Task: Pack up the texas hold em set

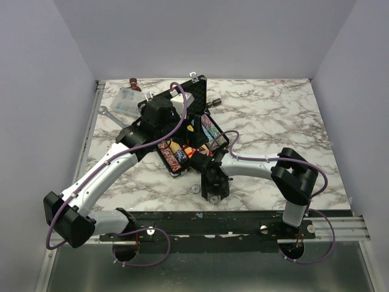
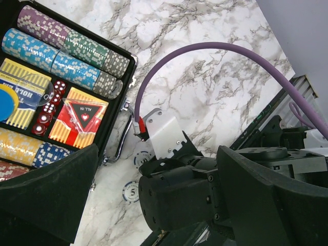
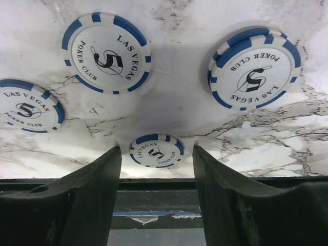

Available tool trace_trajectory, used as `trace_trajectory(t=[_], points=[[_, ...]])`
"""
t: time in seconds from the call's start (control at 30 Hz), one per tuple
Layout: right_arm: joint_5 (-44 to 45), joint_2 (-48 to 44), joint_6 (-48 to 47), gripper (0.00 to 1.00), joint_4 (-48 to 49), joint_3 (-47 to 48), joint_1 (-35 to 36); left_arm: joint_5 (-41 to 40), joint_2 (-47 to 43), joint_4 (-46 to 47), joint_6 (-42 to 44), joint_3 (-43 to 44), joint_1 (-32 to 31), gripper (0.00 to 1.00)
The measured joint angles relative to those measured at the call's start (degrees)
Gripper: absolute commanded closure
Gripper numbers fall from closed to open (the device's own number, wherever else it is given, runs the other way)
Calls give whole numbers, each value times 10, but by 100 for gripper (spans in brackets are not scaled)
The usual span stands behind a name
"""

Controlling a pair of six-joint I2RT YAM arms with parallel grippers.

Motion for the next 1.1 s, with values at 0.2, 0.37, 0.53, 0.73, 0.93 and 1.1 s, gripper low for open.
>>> trace_trajectory(t=[0.2, 0.37, 0.53, 0.73, 0.93, 1.1], points=[[-3, 1, 2, 46, 5, 0, 0, 0, 0, 0, 0, 0, 0, 3], [-5, 1, 4, 50, 9, 0, 0, 0, 0, 0, 0, 0, 0, 3], [-4, 1, 7, 54, 11, 0, 0, 0, 0, 0, 0, 0, 0, 3], [4, -2, 10, 55, 9, 0, 0, 0, 0, 0, 0, 0, 0, 3], [31, -22, 12, 55, -10, 3, -3, 0, 0, 0, 0, 0, 0, 3], [47, -45, 9, 55, -24, 5, -22, 0, 0, 0, 0, 0, 0, 3]])
